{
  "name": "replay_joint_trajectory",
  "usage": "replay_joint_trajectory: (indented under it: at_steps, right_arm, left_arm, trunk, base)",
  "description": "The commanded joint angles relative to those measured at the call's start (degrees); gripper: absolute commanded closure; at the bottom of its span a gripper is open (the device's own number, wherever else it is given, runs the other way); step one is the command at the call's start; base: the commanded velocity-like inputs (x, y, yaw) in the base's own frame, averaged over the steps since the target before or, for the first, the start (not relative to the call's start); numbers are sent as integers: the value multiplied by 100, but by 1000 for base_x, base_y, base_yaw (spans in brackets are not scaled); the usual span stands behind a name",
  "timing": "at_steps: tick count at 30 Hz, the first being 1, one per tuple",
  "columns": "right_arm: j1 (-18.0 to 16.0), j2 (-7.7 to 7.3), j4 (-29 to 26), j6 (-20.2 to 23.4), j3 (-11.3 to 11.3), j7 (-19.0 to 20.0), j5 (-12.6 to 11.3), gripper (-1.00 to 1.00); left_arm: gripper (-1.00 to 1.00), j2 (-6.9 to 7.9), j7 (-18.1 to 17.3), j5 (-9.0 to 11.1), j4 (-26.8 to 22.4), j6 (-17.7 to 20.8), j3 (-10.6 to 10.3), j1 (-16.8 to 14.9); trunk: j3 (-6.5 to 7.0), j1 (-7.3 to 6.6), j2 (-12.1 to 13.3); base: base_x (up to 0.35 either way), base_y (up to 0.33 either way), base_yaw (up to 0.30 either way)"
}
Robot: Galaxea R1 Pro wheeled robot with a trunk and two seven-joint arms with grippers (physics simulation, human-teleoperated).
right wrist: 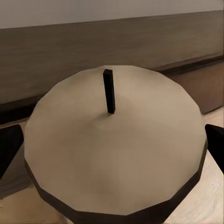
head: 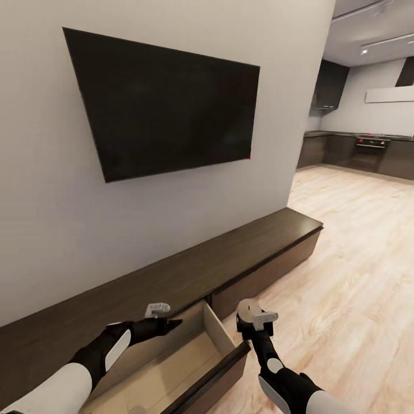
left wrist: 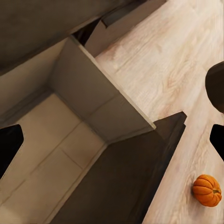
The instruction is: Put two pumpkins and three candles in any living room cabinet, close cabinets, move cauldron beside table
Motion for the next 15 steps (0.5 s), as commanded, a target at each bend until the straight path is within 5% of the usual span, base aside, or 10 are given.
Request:
replay_joint_trajectory:
  at_steps: [1,14,15]
  right_arm:
    - [-1,-2,-3,0,-1,-6,16,100]
    - [-1,-22,-82,-8,-9,-28,25,100]
    - [-1,-28,-108,-206,-7,-290,64,100]
  left_arm:
    - [-100,0,0,0,0,-4,0,1]
    - [-100,9,-37,15,-49,-6,0,2]
    - [-100,-1,-51,28,-90,-6,2,-3]
  trunk:
    - [0,0,0]
    - [0,0,0]
    - [0,0,0]
  base:
    - [39,-7,250]
    - [4,-20,249]
    - [0,-1,5]
